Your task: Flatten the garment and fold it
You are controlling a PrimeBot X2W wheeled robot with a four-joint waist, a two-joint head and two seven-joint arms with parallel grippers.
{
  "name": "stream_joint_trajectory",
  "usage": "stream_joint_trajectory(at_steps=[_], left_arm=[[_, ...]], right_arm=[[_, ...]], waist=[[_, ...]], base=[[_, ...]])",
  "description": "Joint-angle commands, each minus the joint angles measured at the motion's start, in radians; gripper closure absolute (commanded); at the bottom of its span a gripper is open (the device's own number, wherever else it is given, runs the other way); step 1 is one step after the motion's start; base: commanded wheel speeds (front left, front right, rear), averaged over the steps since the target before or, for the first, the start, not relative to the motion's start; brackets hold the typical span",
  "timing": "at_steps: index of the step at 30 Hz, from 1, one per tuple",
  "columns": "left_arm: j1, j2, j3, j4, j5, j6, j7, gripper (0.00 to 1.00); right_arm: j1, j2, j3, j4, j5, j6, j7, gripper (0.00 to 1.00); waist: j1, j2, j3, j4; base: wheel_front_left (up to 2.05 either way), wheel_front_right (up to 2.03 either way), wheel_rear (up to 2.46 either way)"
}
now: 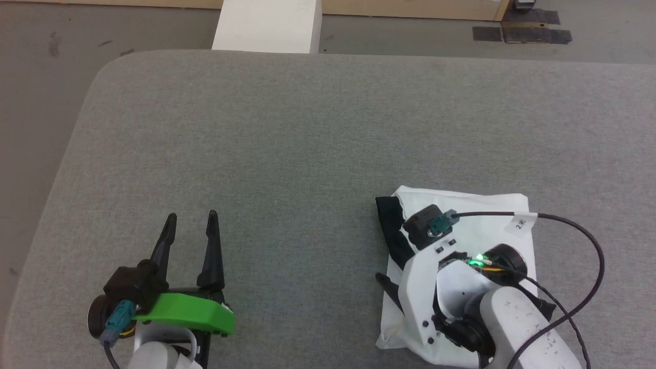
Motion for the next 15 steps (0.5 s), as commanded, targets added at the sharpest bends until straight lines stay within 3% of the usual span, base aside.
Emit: stream_joint_trajectory(at_steps=[1,9,15], left_arm=[[-0.012,-0.004,0.002,0.003,-0.002,0.004,-0.004,0.00],[0.002,-0.004,0.008,0.004,-0.002,0.007,-0.004,0.00],[0.012,-0.004,0.006,-0.004,-0.004,0.010,-0.004,0.00]], right_arm=[[-0.015,0.002,0.001,-0.010,0.014,-0.002,-0.018,0.00],[0.030,0.005,-0.057,-0.228,0.135,-0.002,-0.187,0.00],[0.116,0.006,-0.217,-0.344,0.218,-0.002,-0.357,0.00]], waist=[[0.0000,0.0000,-0.007,-0.009],[0.0000,0.0000,-0.049,-0.056],[0.0000,0.0000,-0.076,-0.097]], base=[[0.00,0.00,0.00],[0.00,0.00,0.00],[0.00,0.00,0.00]])
